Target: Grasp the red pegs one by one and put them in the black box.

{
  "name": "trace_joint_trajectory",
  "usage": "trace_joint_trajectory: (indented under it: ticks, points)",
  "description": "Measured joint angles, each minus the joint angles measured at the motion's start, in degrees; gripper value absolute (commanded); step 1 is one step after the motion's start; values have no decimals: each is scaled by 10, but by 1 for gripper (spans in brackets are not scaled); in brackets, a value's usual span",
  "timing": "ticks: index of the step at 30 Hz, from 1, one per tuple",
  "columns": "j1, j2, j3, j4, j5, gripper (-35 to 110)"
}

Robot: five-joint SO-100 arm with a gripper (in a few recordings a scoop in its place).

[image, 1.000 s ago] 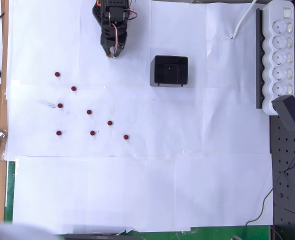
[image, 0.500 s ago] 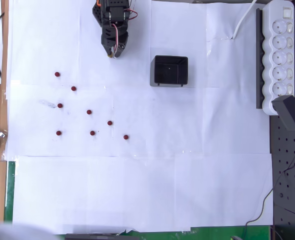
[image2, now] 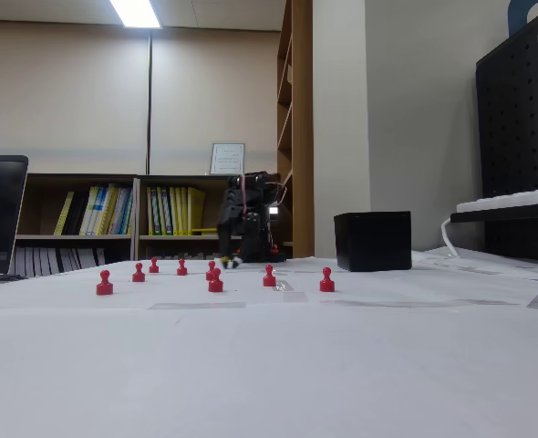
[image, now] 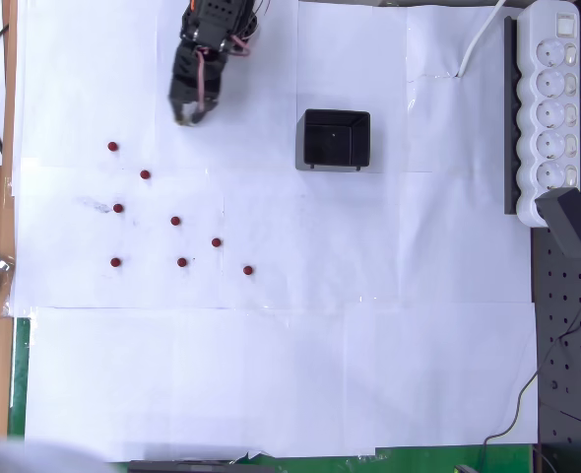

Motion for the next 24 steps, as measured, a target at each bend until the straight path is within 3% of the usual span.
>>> trace_joint_trajectory:
  ticks: [7,14,24]
  points:
    - [105,199,2,-240,-5,14]
    - [120,327,2,-424,-82,14]
    - [93,437,25,-550,-167,14]
